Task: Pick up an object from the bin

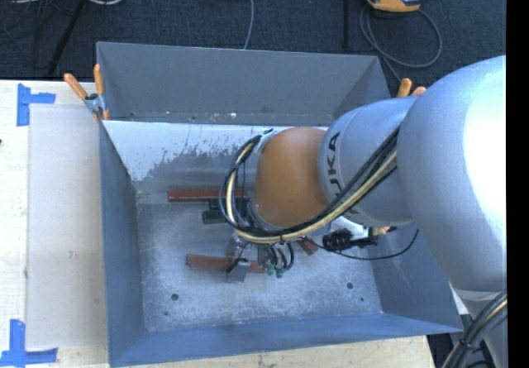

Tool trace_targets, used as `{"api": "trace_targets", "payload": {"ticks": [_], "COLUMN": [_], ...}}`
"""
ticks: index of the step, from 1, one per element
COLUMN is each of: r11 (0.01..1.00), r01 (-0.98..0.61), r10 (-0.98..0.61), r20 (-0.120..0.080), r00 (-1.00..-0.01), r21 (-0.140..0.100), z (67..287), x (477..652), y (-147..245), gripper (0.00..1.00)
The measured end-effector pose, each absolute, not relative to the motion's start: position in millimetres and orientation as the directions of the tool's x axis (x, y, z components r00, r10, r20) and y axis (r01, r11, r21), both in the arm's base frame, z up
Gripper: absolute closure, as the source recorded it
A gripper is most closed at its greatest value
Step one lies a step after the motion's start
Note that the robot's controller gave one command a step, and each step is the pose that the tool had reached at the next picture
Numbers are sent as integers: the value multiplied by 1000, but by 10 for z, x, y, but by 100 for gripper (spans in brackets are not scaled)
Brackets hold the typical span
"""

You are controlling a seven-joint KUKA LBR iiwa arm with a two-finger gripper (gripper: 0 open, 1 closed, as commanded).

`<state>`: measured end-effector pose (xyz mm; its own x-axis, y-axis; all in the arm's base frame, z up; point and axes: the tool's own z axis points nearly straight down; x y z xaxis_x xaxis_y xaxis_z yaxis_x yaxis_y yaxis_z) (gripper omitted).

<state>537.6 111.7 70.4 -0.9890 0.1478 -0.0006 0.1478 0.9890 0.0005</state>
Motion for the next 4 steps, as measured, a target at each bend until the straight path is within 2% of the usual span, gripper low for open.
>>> {"api": "trace_targets", "payload": {"ticks": [1,2,3,4], "r11": [989,989,989,989], "r01": [149,150,150,151], "r10": [149,150,150,151], "r20": [5,10,0,-1], "r00": [-989,-989,-989,-989], "r21": [-1,-3,0,1], "z": [734,946,1107,1198], "x": [5359,5343,5371,5376], "y": [1114,1111,1116,1116], "gripper": [100,100,100,100]}}
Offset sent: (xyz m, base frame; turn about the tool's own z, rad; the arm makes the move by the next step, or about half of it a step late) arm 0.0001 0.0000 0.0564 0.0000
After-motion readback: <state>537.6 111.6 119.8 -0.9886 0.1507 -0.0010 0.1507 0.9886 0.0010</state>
